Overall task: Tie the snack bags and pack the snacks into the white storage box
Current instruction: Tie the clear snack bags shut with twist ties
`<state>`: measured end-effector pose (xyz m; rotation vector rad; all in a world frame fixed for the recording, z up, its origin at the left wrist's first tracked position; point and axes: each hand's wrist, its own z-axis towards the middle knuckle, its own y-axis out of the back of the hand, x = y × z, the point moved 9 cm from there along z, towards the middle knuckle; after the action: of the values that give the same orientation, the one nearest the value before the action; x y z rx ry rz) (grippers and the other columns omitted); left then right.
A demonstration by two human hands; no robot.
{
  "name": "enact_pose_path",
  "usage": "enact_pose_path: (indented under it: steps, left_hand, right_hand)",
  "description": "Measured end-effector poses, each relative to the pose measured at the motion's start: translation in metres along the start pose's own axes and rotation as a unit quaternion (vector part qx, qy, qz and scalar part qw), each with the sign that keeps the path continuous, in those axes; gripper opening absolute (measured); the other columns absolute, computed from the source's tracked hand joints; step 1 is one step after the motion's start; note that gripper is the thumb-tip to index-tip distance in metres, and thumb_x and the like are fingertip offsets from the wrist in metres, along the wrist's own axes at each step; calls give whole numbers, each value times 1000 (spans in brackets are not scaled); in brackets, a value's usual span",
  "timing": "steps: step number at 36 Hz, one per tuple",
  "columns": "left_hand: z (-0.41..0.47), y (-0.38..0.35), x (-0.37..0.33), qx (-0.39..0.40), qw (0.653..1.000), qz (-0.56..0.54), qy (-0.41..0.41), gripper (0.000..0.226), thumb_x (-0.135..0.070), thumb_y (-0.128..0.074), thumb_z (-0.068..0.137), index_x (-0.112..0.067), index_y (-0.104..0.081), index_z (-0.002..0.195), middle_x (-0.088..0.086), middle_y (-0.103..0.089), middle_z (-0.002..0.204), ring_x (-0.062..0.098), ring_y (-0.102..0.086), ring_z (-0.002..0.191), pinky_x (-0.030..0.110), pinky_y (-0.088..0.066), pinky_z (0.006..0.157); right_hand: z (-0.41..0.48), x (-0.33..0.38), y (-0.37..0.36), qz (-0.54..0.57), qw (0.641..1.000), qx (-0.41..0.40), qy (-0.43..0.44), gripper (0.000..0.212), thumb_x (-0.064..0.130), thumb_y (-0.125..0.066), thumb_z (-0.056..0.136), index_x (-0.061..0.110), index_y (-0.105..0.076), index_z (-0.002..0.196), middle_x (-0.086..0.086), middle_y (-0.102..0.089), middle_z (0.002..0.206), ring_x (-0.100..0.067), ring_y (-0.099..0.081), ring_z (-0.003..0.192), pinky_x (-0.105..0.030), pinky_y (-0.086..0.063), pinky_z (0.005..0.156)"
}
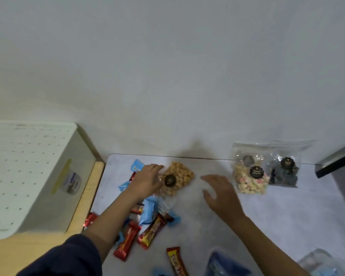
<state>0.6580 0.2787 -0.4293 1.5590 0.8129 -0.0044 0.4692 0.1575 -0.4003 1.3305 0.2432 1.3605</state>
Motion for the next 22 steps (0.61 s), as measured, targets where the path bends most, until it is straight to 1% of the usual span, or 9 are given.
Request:
enact_pose_path:
  steps: [1, 3, 6, 9, 11, 13, 15, 18, 22]
  left_hand:
    - [-1, -3, 6, 27, 1000, 14, -3, 59, -34, -51, 85, -15, -39, 140, 7, -49, 133, 26, -44, 124, 34, -37, 100]
    - [-4, -7, 11, 67, 997, 38, -11, 67, -44, -41, 79, -19, -36, 142, 8, -50, 132, 26, -45, 123, 35, -40, 99]
    - [-7, -11, 13, 104, 994, 40, 9, 61, -31, -50, 88, -23, -30, 145, 8, -46, 136, 27, -43, 126, 38, -40, 100]
    - [-8, -9, 6, 90, 996, 15, 11, 56, -26, -50, 90, -25, -32, 143, 8, -47, 137, 26, -44, 125, 39, -40, 102]
    - [-11, -9, 5, 72, 997, -23, 2, 51, -21, -50, 91, -21, -38, 141, 8, -50, 135, 25, -46, 123, 37, -38, 102]
    - [-13, -11, 9, 60, 996, -59, -1, 51, -18, -51, 90, -19, -39, 140, 8, -51, 134, 25, -46, 124, 35, -36, 103]
    - [-14, -8, 7, 42, 994, -98, -8, 49, -18, -52, 90, -17, -42, 139, 8, -54, 131, 23, -48, 121, 31, -36, 99]
    - [-17, -2, 6, 23, 984, -178, 9, 43, -19, -51, 92, -16, -46, 135, 7, -56, 125, 16, -51, 112, 23, -37, 90]
    - [-20, 5, 6, 8, 969, -244, 41, 35, -22, -45, 96, -21, -52, 130, 0, -56, 122, 10, -50, 107, 24, -40, 90]
  right_hand:
    - [-1, 14, -17, -27, 999, 24, 39, 38, 29, -54, 75, 21, -63, 111, 1, -66, 106, -14, -55, 99, -32, -53, 77]
    - [-2, 41, -45, -85, 988, 60, 118, 44, 28, -61, 68, 27, -57, 111, 4, -66, 106, -13, -52, 99, -28, -52, 68]
    - [-6, 63, -74, -120, 968, 111, 189, 54, 29, -70, 58, 30, -55, 111, 4, -64, 114, -15, -47, 104, -28, -49, 67]
    - [-9, 66, -94, -156, 954, 136, 216, 57, 38, -77, 54, 30, -57, 107, 3, -64, 115, -19, -51, 104, -30, -44, 70]
    - [-8, 65, -98, -157, 954, 132, 218, 47, 42, -77, 55, 30, -67, 100, 3, -66, 111, -21, -58, 99, -30, -40, 70]
    - [-7, 64, -95, -130, 961, 110, 219, 28, 35, -69, 64, 30, -71, 91, 4, -67, 107, -19, -54, 99, -30, -32, 70]
    - [-6, 66, -86, -93, 968, 85, 216, 19, 32, -59, 72, 31, -72, 86, 6, -69, 104, -16, -49, 99, -30, -30, 68]
    - [-3, 60, -73, -17, 982, 56, 180, 17, 32, -58, 78, 26, -72, 86, 7, -71, 101, -14, -50, 100, -30, -39, 69]
    - [7, 43, -49, 141, 988, 29, 59, 21, 26, -60, 82, 18, -74, 94, 7, -71, 96, -9, -56, 95, -30, -47, 71]
